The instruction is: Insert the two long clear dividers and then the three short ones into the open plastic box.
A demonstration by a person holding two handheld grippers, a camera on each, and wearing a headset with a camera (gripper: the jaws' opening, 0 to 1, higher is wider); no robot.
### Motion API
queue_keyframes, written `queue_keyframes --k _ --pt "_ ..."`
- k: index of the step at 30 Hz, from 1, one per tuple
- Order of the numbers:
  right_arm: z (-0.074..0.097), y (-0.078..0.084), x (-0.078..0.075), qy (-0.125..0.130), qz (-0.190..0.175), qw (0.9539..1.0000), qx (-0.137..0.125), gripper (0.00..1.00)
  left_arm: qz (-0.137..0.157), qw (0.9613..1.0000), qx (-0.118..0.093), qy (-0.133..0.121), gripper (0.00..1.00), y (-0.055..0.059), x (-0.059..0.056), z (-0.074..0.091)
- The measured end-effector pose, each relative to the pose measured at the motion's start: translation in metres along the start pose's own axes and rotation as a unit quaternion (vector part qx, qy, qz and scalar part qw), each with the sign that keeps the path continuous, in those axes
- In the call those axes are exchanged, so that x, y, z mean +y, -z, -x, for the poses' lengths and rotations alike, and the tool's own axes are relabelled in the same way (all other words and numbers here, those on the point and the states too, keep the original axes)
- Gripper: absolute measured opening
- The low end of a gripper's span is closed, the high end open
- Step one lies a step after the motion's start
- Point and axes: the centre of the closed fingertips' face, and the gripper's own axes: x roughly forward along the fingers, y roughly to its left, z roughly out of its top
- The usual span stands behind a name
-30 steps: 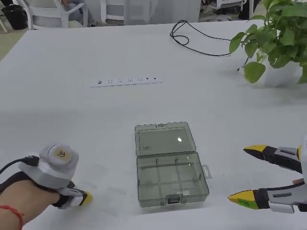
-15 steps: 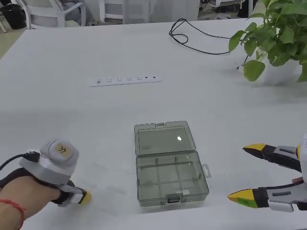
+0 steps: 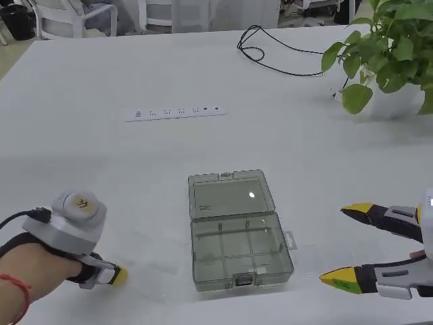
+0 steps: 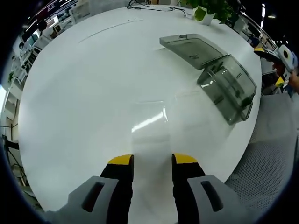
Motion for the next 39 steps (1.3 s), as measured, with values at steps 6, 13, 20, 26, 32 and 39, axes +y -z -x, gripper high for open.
queue_keyframes --k 6,13,20,26,32,39 --pt "-0.002 -0.002 0.004 -0.004 0.002 1.0 0.003 0.78 0.037 0.999 -0.021 0.017 0.3 -0.002 0.002 0.001" --pt "-0.006 -0.007 0.007 -0.012 0.003 0.9999 0.004 0.74 0.075 0.9951 -0.055 0.035 0.3 -0.006 -0.005 0.01" --pt "-0.006 -0.023 0.011 -0.014 -0.003 0.9998 -0.011 0.7 0.108 0.9869 -0.105 0.058 0.3 -0.022 -0.017 0.03" --pt "-0.006 -0.045 0.014 -0.011 -0.017 0.9993 -0.033 0.64 0.122 0.9765 -0.156 0.085 0.3 -0.045 -0.033 0.05" --pt "-0.008 -0.07 0.018 -0.011 -0.038 0.9975 -0.059 0.6 0.13 0.9642 -0.202 0.113 0.3 -0.07 -0.055 0.07" --pt "-0.011 -0.096 0.024 -0.012 -0.076 0.9937 -0.081 0.53 0.129 0.9495 -0.241 0.154 0.3 -0.095 -0.088 0.084"
